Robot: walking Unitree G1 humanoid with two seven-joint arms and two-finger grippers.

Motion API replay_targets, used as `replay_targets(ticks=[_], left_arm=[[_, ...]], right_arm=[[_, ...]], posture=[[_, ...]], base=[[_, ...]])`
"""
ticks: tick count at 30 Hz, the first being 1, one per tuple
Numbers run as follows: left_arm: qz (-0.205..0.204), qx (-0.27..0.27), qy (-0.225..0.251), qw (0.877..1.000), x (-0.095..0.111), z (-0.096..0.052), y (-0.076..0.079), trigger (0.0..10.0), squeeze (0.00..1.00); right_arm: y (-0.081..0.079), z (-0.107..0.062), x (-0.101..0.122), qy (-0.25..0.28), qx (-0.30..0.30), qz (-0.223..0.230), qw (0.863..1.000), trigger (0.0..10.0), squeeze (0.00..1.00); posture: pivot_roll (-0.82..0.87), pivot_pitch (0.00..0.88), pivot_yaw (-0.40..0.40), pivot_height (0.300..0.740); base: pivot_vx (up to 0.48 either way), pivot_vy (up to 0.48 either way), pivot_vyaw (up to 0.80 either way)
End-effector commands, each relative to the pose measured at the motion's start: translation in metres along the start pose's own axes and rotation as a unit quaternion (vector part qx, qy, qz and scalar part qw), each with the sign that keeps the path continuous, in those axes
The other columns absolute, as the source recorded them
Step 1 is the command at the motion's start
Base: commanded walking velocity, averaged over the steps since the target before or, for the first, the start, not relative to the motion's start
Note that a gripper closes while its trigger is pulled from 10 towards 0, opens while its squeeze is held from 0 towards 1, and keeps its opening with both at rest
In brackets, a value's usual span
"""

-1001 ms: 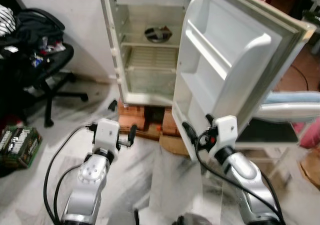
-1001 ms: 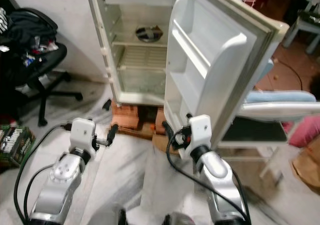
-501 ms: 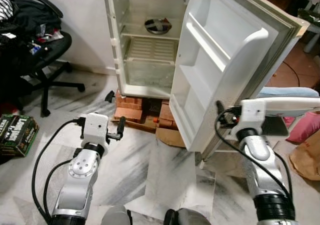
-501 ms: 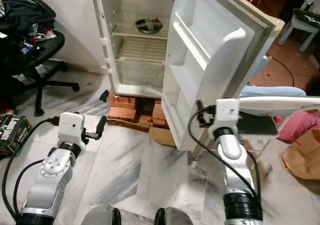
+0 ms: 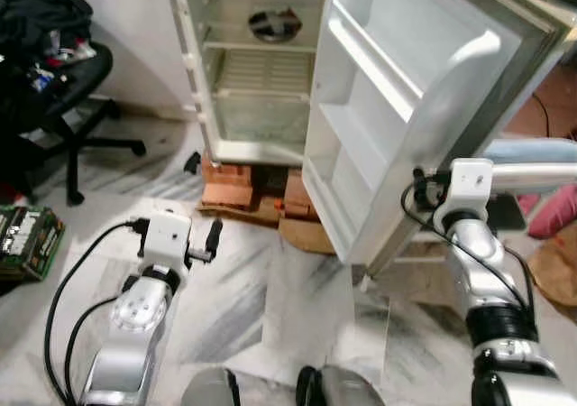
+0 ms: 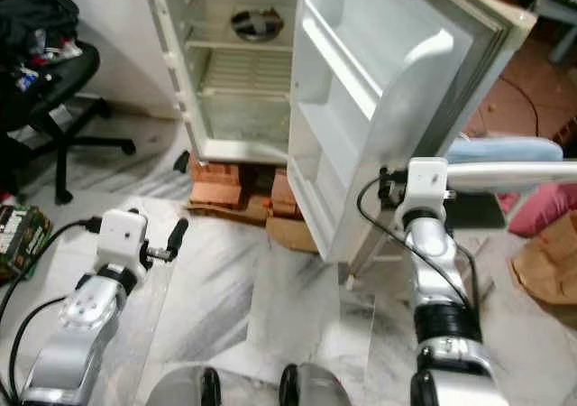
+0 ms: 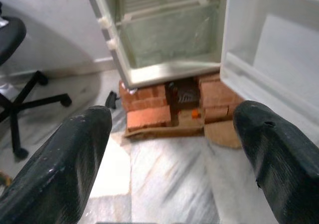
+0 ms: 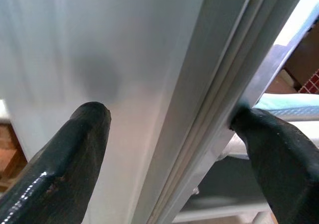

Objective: Restocking fridge

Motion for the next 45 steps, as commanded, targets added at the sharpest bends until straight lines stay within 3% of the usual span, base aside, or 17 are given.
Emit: replay_targets(ticks=[1, 5, 8, 10, 14, 16, 17, 19, 20, 21, 22, 23, 28, 30, 34, 38, 45], left_arm=[[0.002, 0.014, -0.007, 1.000, -0.003, -0.004, -0.010, 10.0, 0.00], [-0.002, 0.020, -0.009, 1.000, -0.003, -0.008, -0.010, 10.0, 0.00], [-0.004, 0.016, -0.009, 1.000, -0.003, -0.011, -0.006, 10.0, 0.00], [-0.002, 0.010, -0.008, 1.000, -0.003, -0.011, -0.005, 10.0, 0.00], [-0.001, 0.008, -0.005, 1.000, -0.001, -0.008, -0.007, 10.0, 0.00], [0.002, 0.007, -0.003, 1.000, 0.001, -0.006, -0.008, 10.0, 0.00], [0.002, 0.007, -0.002, 1.000, 0.001, -0.005, -0.008, 10.0, 0.00], [0.003, 0.004, 0.005, 1.000, 0.005, -0.003, -0.007, 10.0, 0.00], [0.003, 0.004, 0.005, 1.000, 0.005, -0.003, -0.007, 10.0, 0.00], [0.003, 0.002, 0.008, 1.000, 0.007, -0.002, -0.006, 10.0, 0.00], [0.003, 0.002, 0.008, 1.000, 0.007, -0.002, -0.006, 10.0, 0.00], [0.003, 0.000, 0.009, 1.000, 0.007, -0.002, -0.005, 10.0, 0.00], [0.011, -0.021, 0.020, 1.000, 0.010, 0.001, 0.006, 10.0, 0.00], [0.014, -0.029, 0.026, 0.999, 0.011, 0.003, 0.010, 10.0, 0.00], [0.021, -0.056, 0.049, 0.997, 0.018, 0.015, 0.027, 10.0, 0.00], [0.038, -0.072, 0.071, 0.994, 0.033, 0.032, 0.036, 10.0, 0.00], [0.041, -0.077, 0.095, 0.992, 0.045, 0.044, 0.040, 10.0, 0.00]], right_arm=[[-0.012, 0.012, 0.036, 0.051, 0.022, 0.009, 0.998, 10.0, 0.00], [-0.034, 0.013, 0.045, 0.055, 0.090, 0.088, 0.991, 10.0, 0.00], [-0.069, -0.001, 0.046, 0.046, 0.191, 0.146, 0.970, 10.0, 0.00], [-0.105, -0.025, 0.048, 0.016, 0.300, 0.224, 0.927, 10.0, 0.00], [-0.142, -0.072, 0.060, -0.006, 0.433, 0.278, 0.858, 10.0, 0.00], [-0.151, -0.088, 0.059, -0.020, 0.467, 0.282, 0.838, 10.0, 0.00], [-0.150, -0.088, 0.051, -0.022, 0.461, 0.264, 0.847, 10.0, 0.00], [-0.130, -0.071, 0.023, -0.024, 0.384, 0.201, 0.901, 10.0, 0.00], [-0.130, -0.071, 0.023, -0.024, 0.384, 0.201, 0.901, 10.0, 0.00], [-0.113, -0.063, 0.014, -0.022, 0.332, 0.186, 0.925, 10.0, 0.00], [-0.113, -0.063, 0.014, -0.022, 0.332, 0.186, 0.925, 10.0, 0.00], [-0.100, -0.060, 0.010, -0.024, 0.293, 0.180, 0.939, 10.0, 0.00], [-0.071, -0.060, -0.012, -0.036, 0.184, 0.132, 0.973, 10.0, 0.00], [-0.073, -0.063, -0.019, -0.039, 0.180, 0.117, 0.976, 10.0, 0.00], [-0.098, -0.082, -0.048, -0.065, 0.204, 0.079, 0.973, 10.0, 0.00], [-0.113, -0.088, -0.039, -0.044, 0.218, 0.081, 0.972, 10.0, 0.00], [-0.093, -0.078, -0.026, -0.007, 0.176, 0.058, 0.983, 10.0, 0.00]], posture=[[0.10, 0.120, -0.017, 0.740], [0.11, 0.125, -0.024, 0.740], [0.11, 0.128, -0.020, 0.740], [0.10, 0.130, -0.017, 0.740], [0.09, 0.130, -0.009, 0.740], [0.09, 0.128, -0.007, 0.740], [0.09, 0.127, -0.004, 0.740], [0.09, 0.125, -0.003, 0.740], [0.09, 0.125, -0.003, 0.740], [0.08, 0.124, -0.003, 0.740], [0.08, 0.124, -0.003, 0.740], [0.08, 0.121, -0.003, 0.740], [0.05, 0.108, 0.001, 0.740], [0.04, 0.104, 0.004, 0.740], [0.03, 0.050, 0.009, 0.740], [0.00, 0.000, 0.041, 0.740], [-0.03, 0.000, 0.030, 0.740]], base=[[0.000, 0.000, 0.00], [0.000, 0.000, 0.00], [0.000, 0.000, 0.00], [0.000, 0.000, 0.00], [0.000, 0.000, 0.00], [0.000, 0.000, 0.00], [0.000, 0.000, 0.00], [0.000, 0.000, 0.00], [0.000, 0.000, 0.00], [0.000, 0.000, 0.00], [0.000, 0.000, 0.00], [0.000, 0.000, 0.00], [0.000, 0.000, 0.00], [0.000, 0.000, 0.00], [0.000, 0.000, 0.00], [0.000, 0.000, 0.00], [0.000, 0.000, 0.00]])
Point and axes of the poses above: a point about 5 cm out from each wrist's last joint towards the gripper, its own z axis pointing out of the wrist towards the gripper, its own x axis along the axis of the wrist's last joint, y = z × x, the point moved 6 cm from there along z, pointing out of the wrist towards the gripper, and after that the axes turned 12 degrees about z, right-handed, at the moved point
